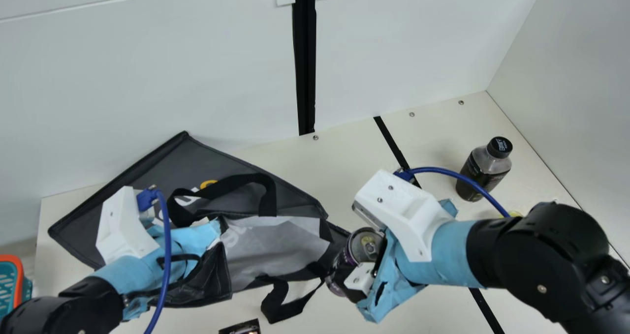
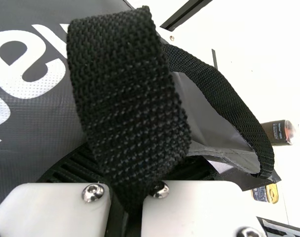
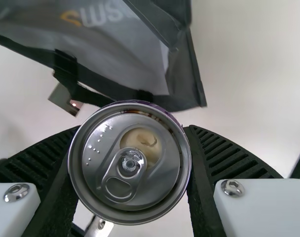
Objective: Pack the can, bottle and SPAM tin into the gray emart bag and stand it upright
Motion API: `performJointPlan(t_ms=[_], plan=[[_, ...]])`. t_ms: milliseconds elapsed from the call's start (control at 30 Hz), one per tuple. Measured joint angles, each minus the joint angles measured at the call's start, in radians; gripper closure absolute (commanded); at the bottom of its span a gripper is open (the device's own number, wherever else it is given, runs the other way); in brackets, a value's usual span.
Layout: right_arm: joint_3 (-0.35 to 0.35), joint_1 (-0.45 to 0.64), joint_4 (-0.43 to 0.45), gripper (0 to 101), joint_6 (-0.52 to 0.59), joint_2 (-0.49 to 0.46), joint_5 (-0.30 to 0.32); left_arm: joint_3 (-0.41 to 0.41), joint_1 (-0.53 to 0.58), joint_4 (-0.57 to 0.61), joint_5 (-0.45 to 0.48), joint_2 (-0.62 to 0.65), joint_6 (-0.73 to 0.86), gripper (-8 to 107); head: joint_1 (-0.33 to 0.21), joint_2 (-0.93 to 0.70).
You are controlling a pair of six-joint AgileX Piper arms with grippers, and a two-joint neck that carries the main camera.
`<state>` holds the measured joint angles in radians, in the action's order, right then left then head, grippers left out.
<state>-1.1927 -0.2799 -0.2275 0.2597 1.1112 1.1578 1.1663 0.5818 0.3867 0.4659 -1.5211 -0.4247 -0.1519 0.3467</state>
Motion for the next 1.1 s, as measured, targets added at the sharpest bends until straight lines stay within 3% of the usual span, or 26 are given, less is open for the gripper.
performJointPlan(t_ms=[1100], plan=[[0.18, -0.1, -0.057, 101, 0.073, 0.05, -0.467, 0.0, 0.0, 0.0, 0.0, 0.0, 0.0, 107, 0.0, 0.0]])
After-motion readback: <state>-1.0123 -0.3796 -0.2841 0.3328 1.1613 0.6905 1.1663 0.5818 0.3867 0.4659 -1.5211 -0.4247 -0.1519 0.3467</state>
